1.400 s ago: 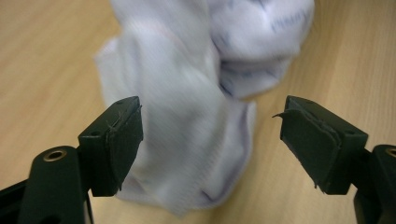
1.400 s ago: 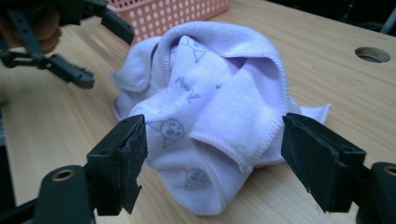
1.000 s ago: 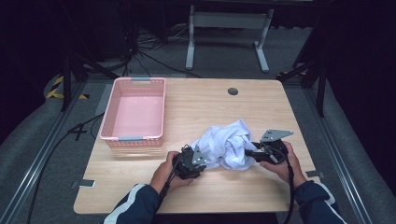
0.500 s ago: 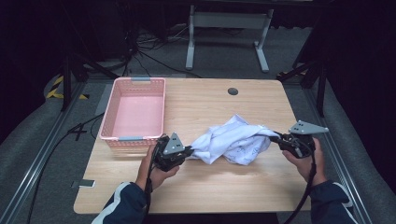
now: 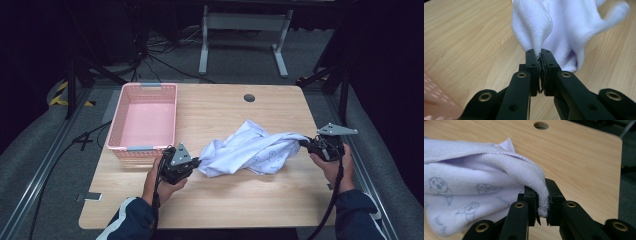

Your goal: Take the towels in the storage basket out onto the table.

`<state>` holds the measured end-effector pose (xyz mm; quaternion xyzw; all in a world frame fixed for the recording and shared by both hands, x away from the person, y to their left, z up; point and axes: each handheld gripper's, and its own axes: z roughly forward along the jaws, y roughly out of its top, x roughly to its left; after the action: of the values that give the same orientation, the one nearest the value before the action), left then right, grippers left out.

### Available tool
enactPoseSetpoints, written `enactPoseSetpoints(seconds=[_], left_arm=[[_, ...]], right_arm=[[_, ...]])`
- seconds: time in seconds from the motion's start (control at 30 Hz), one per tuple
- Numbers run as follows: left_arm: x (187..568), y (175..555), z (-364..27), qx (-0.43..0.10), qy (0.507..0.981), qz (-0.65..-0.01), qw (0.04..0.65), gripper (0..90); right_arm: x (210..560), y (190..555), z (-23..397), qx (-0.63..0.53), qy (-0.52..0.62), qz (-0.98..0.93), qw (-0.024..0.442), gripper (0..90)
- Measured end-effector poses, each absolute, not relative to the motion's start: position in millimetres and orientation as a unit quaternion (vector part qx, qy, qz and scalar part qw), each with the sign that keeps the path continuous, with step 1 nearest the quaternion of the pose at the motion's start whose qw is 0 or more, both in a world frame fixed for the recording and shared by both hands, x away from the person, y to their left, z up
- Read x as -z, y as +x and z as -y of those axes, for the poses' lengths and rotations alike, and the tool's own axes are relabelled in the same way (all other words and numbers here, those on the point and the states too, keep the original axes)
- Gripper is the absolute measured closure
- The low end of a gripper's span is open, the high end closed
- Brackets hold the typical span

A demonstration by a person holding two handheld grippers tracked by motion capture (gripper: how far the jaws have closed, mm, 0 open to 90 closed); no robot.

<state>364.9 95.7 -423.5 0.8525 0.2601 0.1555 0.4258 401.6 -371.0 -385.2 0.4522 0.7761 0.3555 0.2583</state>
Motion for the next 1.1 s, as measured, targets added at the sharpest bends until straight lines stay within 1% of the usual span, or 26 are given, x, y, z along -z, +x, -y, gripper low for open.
enactPoseSetpoints(seconds=[0.1, 0.13, 0.17, 0.2, 0.23, 0.33, 0.47, 0.63, 0.7, 0.73, 0.83, 0.9, 0.93, 0.97, 1.0, 1.07, 1.1], left_arm=[[430, 365, -91, -0.154, 0.862, -0.257, 0.408, 85.8], [433, 365, -89, -0.153, 0.866, -0.257, 0.401, 85.8], [435, 365, -88, -0.149, 0.869, -0.253, 0.398, 85.8], [437, 365, -86, -0.145, 0.87, -0.253, 0.398, 85.7], [438, 364, -84, -0.145, 0.873, -0.252, 0.393, 85.7], [440, 362, -81, -0.138, 0.876, -0.243, 0.393, 85.6], [441, 361, -79, -0.136, 0.879, -0.237, 0.39, 85.3], [440, 360, -78, -0.145, 0.882, -0.231, 0.384, 81.9], [440, 359, -77, -0.145, 0.883, -0.23, 0.384, 82.0], [440, 359, -77, -0.146, 0.885, -0.227, 0.38, 82.1], [440, 359, -76, -0.147, 0.883, -0.228, 0.383, 81.5], [440, 360, -76, -0.146, 0.881, -0.236, 0.383, 79.1], [441, 361, -76, -0.153, 0.879, -0.239, 0.383, 76.6], [441, 361, -76, -0.153, 0.879, -0.239, 0.383, 72.4], [440, 361, -75, -0.156, 0.879, -0.243, 0.38, 72.4], [440, 360, -74, -0.159, 0.875, -0.24, 0.389, 68.2], [438, 360, -73, -0.174, 0.875, -0.236, 0.385, 65.6]], right_arm=[[402, 410, 380, -0.34, 0.471, -0.779, 0.234, 79.3], [407, 412, 381, -0.329, 0.474, -0.783, 0.23, 76.7], [412, 413, 382, -0.315, 0.478, -0.785, 0.235, 72.4], [414, 413, 383, -0.311, 0.483, -0.784, 0.237, 60.8], [415, 413, 384, -0.315, 0.48, -0.785, 0.232, 55.8], [409, 405, 387, -0.348, 0.462, -0.784, 0.224, 45.4], [396, 394, 381, -0.371, 0.435, -0.788, 0.227, 41.6], [384, 377, 364, -0.388, 0.388, -0.8, 0.244, 41.3], [378, 371, 359, -0.394, 0.377, -0.798, 0.256, 41.3], [375, 367, 356, -0.401, 0.365, -0.8, 0.255, 41.8], [371, 359, 347, -0.432, 0.338, -0.803, 0.233, 42.7], [373, 354, 331, -0.435, 0.311, -0.817, 0.216, 43.0], [376, 352, 323, -0.435, 0.3, -0.824, 0.206, 42.5], [376, 352, 323, -0.435, 0.3, -0.824, 0.206, 42.5], [380, 351, 314, -0.434, 0.287, -0.833, 0.189, 41.4], [388, 350, 296, -0.416, 0.261, -0.85, 0.191, 39.3], [391, 350, 290, -0.417, 0.251, -0.854, 0.183, 38.4]])
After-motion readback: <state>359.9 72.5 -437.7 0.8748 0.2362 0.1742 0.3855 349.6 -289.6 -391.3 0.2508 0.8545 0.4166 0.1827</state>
